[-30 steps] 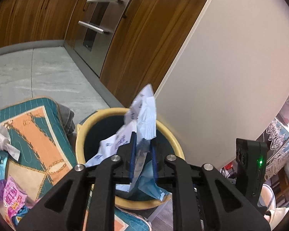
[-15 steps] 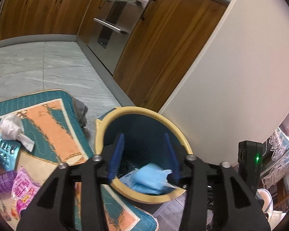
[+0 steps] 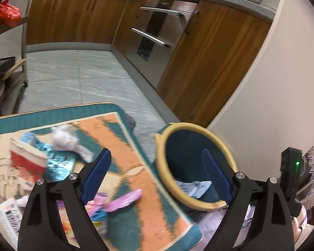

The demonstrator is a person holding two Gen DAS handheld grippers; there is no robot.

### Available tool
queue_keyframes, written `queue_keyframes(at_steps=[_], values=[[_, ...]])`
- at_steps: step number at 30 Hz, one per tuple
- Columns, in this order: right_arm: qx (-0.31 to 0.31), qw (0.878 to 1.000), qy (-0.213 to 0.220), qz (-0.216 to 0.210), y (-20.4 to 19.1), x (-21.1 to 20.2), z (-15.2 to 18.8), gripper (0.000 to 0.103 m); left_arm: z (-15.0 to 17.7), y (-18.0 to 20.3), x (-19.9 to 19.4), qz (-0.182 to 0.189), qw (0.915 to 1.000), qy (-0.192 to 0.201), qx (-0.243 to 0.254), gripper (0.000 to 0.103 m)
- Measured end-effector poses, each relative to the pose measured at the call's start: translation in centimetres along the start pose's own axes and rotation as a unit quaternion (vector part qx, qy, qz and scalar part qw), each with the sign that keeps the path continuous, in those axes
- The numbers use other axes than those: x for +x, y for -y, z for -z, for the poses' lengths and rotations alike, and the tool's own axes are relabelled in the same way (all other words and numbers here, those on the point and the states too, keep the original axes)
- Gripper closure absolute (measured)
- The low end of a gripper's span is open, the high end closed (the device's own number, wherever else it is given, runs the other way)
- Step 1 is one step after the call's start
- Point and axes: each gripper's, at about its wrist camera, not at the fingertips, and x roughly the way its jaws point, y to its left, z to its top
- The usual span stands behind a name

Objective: Collect trash
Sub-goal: 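Carry the packet and mask over the bin and open both tools, then move both open tools back over the stool toward the tissue and cup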

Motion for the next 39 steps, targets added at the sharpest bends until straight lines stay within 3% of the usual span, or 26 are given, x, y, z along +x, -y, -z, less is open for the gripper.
queue_keyframes(at_steps=[12,21,32,39], values=[[-0.027,0.999,-0.002,-0.018,-3.6,0.7,-0.3,0.041,-0.8,-6.0,-4.4,-0.070,0.9966,-0.030,0.031,0.016],[-0.090,0.995,-0.019,-0.045,-9.1,2.2,-0.6,0.041,-2.1,-9.9,-6.7,-0.111,0.9901,-0.051,0.069,0.016],[-0.168,0.981,-0.060,-0.071,-16.7,7.1,-1.2,0.041,-0.8,-15.4,-4.1,-0.148,0.9815,-0.120,0.015,0.018],[-0.206,0.972,-0.077,-0.077,-20.8,11.5,-2.8,0.044,-1.6,-16.7,-3.8,-0.149,0.9822,-0.113,-0.016,0.018]])
